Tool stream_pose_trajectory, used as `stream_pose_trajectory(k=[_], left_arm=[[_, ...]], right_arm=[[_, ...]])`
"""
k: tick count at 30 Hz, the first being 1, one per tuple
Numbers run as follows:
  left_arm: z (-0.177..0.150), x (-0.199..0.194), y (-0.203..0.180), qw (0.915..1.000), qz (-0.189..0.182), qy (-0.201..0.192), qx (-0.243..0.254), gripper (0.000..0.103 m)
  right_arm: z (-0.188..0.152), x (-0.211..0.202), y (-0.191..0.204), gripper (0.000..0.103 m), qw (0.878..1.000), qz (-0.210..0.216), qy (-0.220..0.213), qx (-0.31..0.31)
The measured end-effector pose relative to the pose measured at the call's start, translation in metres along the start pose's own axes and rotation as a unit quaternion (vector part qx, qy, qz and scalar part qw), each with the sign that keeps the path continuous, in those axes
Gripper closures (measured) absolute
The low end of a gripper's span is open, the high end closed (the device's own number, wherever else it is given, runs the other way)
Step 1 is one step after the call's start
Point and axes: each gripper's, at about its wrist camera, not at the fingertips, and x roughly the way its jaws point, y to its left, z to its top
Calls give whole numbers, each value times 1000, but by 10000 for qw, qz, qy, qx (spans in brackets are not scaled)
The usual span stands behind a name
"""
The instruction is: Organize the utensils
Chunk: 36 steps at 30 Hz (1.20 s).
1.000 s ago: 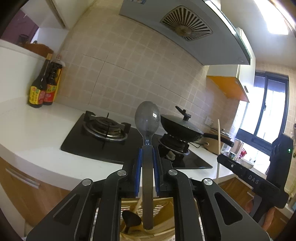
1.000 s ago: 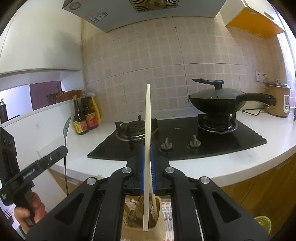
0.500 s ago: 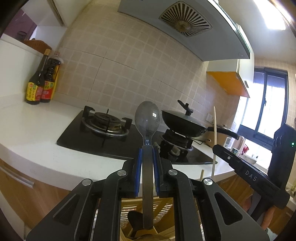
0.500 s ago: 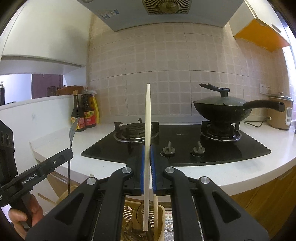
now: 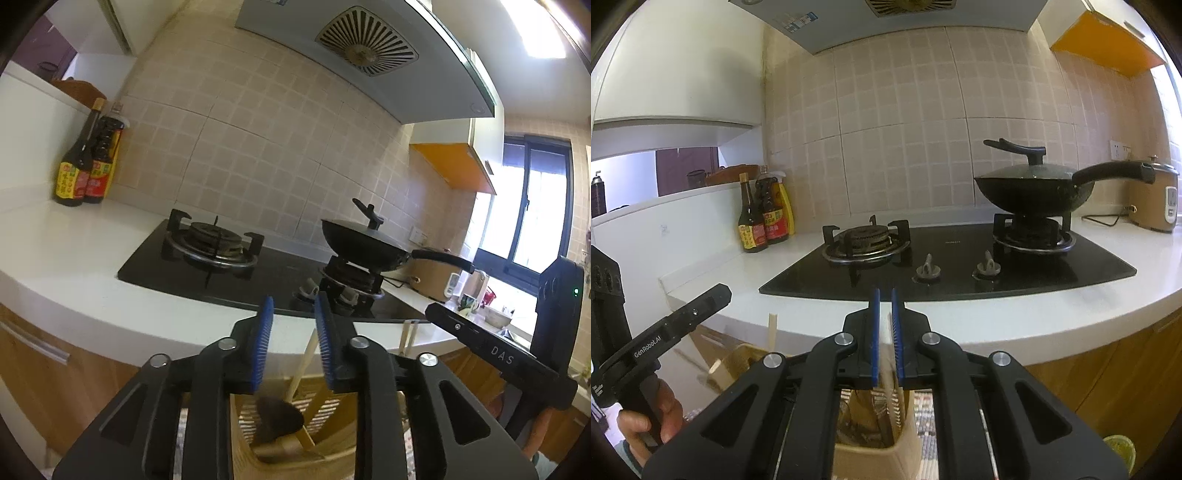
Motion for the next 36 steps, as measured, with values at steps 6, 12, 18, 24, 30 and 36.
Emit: stream_pose_trajectory(k=[6,12,18,24,30,36], left_arm=[[4,-24,-4,10000,-6,-55,-67,56],[5,-57,-17,9996,114,-247,9,36],[-1,-89,-30,9996,114,-226,134,32],[-20,-122,-50,9979,374,-223,488,25],[-39,-148,-62,9961,592,-78,653,21],[-55,-172,-69,9942,780,-24,746,21]], right_arm=[[-8,-19,1,97,9997,85,211,35],[-22,-41,8,97,9988,65,478,37],[-43,-68,21,97,9975,138,697,26],[-67,-93,32,97,9944,188,1035,27],[-87,-123,37,41,9948,-10,1014,83],[-94,-149,36,41,9957,-157,895,192]])
